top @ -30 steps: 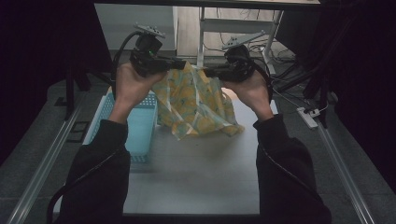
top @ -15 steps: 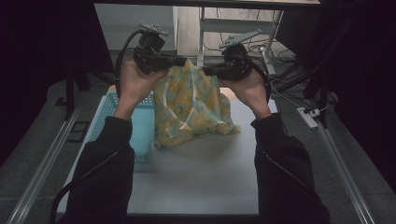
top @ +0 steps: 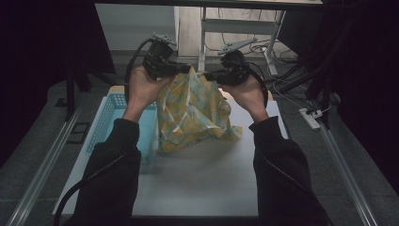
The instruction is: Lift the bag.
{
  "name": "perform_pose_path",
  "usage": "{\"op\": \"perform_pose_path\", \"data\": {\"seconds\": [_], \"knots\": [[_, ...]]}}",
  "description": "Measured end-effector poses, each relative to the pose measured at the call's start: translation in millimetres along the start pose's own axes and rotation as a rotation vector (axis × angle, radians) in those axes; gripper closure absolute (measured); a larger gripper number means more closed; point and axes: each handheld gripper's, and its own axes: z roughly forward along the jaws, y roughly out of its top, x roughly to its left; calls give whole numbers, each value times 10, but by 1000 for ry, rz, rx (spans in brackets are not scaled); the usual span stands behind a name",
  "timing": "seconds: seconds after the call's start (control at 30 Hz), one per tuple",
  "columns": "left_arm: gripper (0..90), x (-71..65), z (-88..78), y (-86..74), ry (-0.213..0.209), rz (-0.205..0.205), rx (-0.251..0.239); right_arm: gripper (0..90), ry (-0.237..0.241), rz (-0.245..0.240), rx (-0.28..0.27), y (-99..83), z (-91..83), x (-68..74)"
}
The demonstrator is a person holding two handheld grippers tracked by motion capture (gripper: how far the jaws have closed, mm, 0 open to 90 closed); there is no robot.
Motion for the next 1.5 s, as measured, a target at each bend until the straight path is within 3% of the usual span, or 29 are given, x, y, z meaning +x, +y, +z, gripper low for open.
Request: {"op": "perform_pose_path", "data": {"seconds": [0.37, 0.53, 0.7, 1.03, 1.5], "knots": [[346, 68, 47, -162, -34, 3, -17, 660, 14, 70, -27, -138, 4, -70], [202, 106, -6, -248, -47, -11, -5, 549, 18, 89, -17, -183, 24, -78], [137, 115, -68, -397, -68, -36, 6, 476, 25, 92, -23, -262, 36, -56], [37, -19, 29, -722, -86, 10, 53, 300, 23, 79, -38, -441, 78, 77], [0, -91, 18, -1179, -89, -9, 2, 226, 33, 87, -71, -759, 21, 233]]}}
